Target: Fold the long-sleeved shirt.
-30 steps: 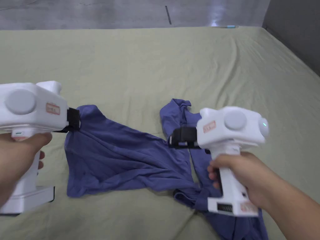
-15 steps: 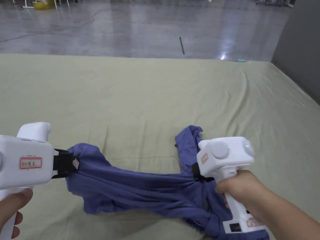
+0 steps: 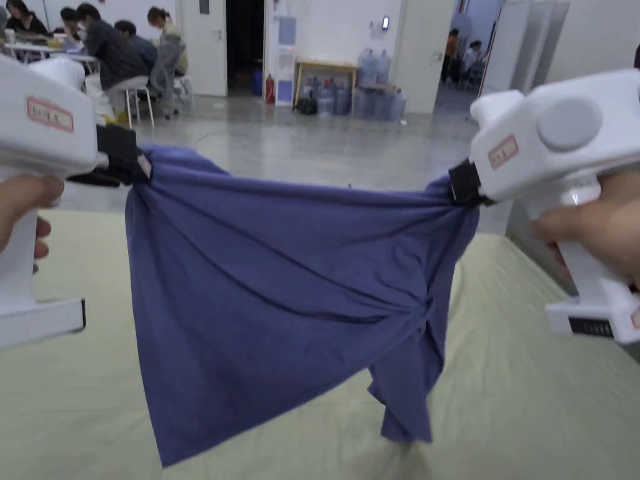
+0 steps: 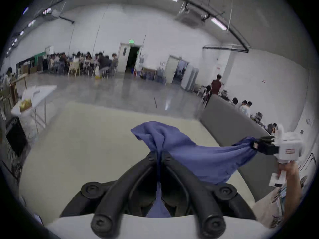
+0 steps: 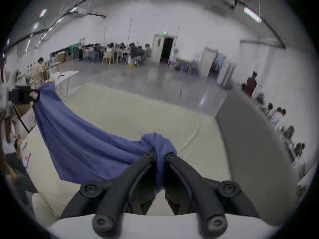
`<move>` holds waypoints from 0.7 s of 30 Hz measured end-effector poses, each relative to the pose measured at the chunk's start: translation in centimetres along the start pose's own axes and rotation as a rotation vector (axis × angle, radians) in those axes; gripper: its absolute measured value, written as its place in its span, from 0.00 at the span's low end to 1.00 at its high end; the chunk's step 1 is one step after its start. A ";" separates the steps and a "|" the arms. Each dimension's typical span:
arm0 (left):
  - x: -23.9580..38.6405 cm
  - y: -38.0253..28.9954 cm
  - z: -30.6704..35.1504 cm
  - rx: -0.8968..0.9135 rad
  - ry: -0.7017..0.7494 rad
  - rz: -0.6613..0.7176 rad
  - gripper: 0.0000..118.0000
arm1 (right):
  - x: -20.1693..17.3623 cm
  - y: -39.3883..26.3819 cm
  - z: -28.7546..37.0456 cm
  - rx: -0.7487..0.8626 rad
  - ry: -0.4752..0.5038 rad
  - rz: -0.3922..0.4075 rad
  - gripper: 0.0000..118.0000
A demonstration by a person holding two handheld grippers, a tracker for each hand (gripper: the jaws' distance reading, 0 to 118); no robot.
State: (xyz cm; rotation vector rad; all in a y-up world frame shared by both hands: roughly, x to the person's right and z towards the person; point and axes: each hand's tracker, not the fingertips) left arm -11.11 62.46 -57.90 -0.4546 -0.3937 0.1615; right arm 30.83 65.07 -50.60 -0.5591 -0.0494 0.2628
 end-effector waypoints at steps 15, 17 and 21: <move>6.0 19.0 6.0 0.207 0.148 -0.049 0.00 | 2.6 18.6 8.6 0.165 -0.189 0.011 0.07; 6.4 19.8 5.8 0.215 0.174 -0.069 0.00 | 3.0 19.4 8.1 0.159 -0.180 -0.008 0.07; 6.9 20.8 4.9 0.219 0.205 -0.091 0.00 | 2.7 19.1 7.5 0.119 -0.133 -0.082 0.07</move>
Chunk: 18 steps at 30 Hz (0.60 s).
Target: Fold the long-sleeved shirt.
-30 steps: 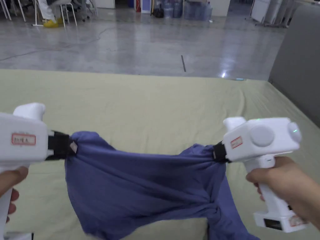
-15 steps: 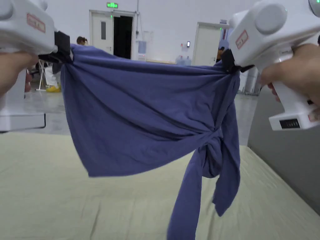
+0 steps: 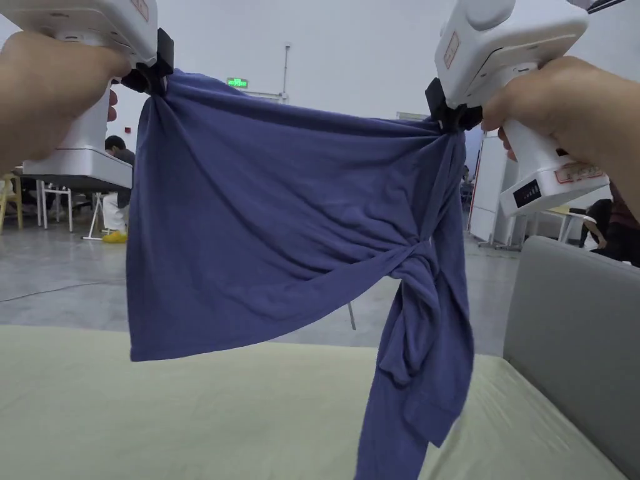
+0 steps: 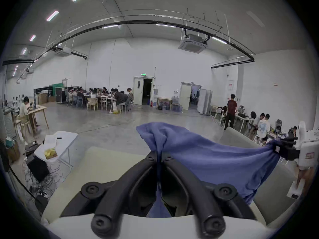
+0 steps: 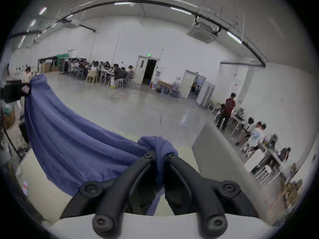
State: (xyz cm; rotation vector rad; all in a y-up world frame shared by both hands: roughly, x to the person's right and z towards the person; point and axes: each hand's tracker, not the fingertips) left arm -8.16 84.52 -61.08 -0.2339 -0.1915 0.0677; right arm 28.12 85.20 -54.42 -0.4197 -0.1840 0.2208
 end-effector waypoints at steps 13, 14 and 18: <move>-0.2 -0.3 -6.5 -0.065 0.054 0.017 0.00 | -1.7 -0.3 -8.3 -0.108 -0.013 0.005 0.07; -0.3 -0.7 -7.4 -0.072 0.057 0.021 0.00 | -1.8 -0.3 -9.0 -0.113 -0.015 0.004 0.07; -0.5 -1.9 -10.6 -0.112 0.060 0.048 0.00 | -1.7 -0.5 -11.8 -0.141 -0.007 -0.007 0.07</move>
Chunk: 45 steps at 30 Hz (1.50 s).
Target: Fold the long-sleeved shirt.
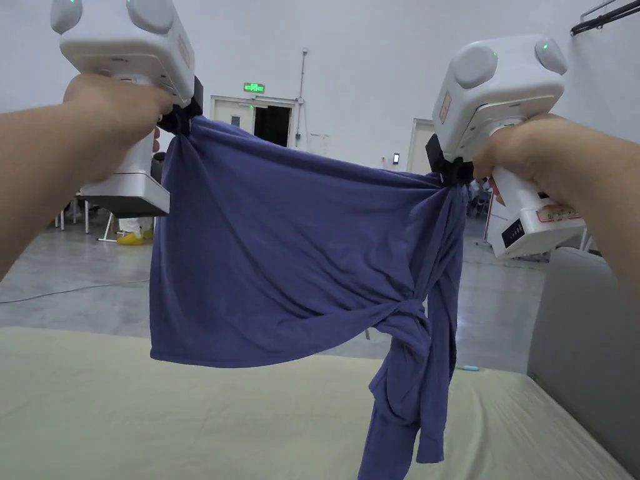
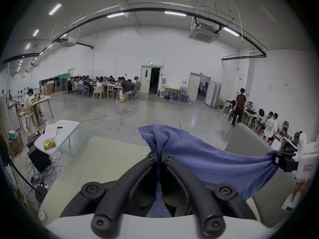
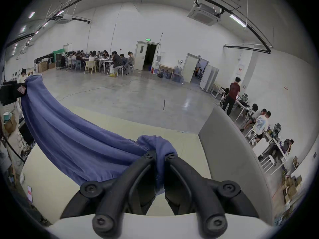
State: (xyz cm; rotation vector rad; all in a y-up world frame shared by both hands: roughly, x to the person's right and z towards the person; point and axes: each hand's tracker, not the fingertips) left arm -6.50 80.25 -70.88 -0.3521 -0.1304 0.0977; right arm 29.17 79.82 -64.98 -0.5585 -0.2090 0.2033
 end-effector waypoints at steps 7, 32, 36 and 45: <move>0.4 0.0 -3.4 0.006 0.008 -0.019 0.00 | 0.1 1.0 -3.0 -0.017 0.013 -0.011 0.07; -8.2 -47.3 0.3 -0.474 -0.100 0.023 0.00 | -10.8 -51.9 -8.6 -0.375 0.243 -0.078 0.07; -11.3 -55.3 5.7 -0.559 -0.078 0.029 0.00 | -11.8 -61.0 -3.1 -0.316 0.117 -0.187 0.07; -13.3 -64.1 16.4 -0.718 -0.075 0.052 0.00 | -12.5 -70.0 4.4 -0.555 0.227 -0.346 0.07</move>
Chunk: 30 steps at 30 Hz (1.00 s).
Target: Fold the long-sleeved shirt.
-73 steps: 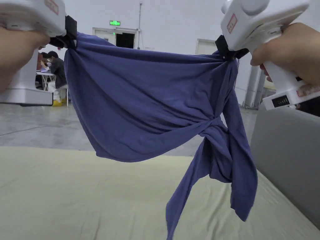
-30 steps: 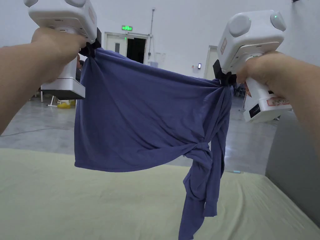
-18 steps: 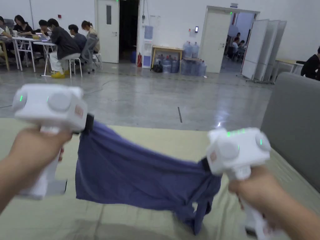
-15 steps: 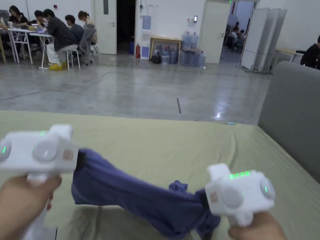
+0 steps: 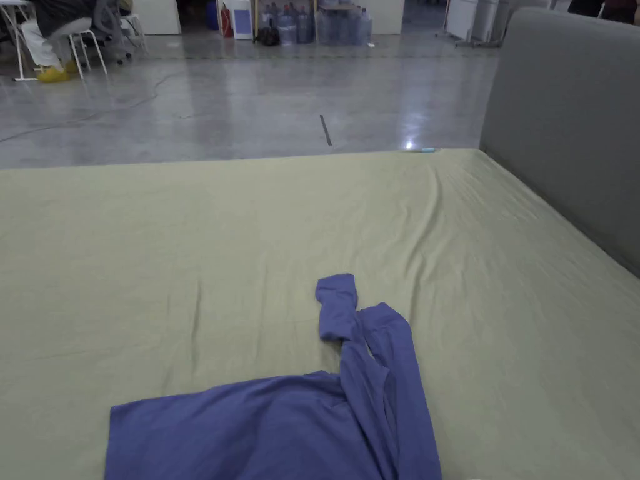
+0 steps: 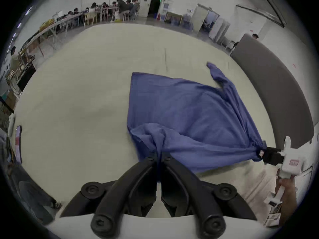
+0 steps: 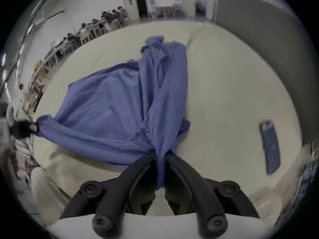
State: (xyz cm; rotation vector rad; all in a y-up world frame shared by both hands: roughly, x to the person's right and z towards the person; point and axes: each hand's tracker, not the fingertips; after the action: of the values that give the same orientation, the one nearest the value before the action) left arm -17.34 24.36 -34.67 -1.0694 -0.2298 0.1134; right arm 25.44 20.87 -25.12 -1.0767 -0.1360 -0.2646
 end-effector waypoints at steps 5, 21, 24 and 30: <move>-1.2 -3.0 0.6 -0.039 -0.024 0.034 0.00 | 1.2 -2.3 -0.4 -0.072 -0.019 -0.069 0.07; -0.5 -5.6 1.2 -0.008 -0.068 0.156 1.00 | 3.5 -1.3 3.5 -0.085 0.072 -0.124 1.00; 0.3 -5.9 3.6 0.030 -0.061 0.125 1.00 | 3.4 -2.1 7.1 0.071 0.121 -0.078 1.00; 3.6 -9.9 1.8 -0.207 -0.013 0.031 0.00 | 0.5 -5.3 6.5 -0.065 0.026 0.100 0.02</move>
State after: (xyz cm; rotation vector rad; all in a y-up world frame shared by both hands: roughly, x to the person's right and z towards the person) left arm -14.51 21.85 -24.69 -1.2783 -0.2406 0.1264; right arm 24.51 24.15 -17.42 -1.1403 -0.0504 -0.1944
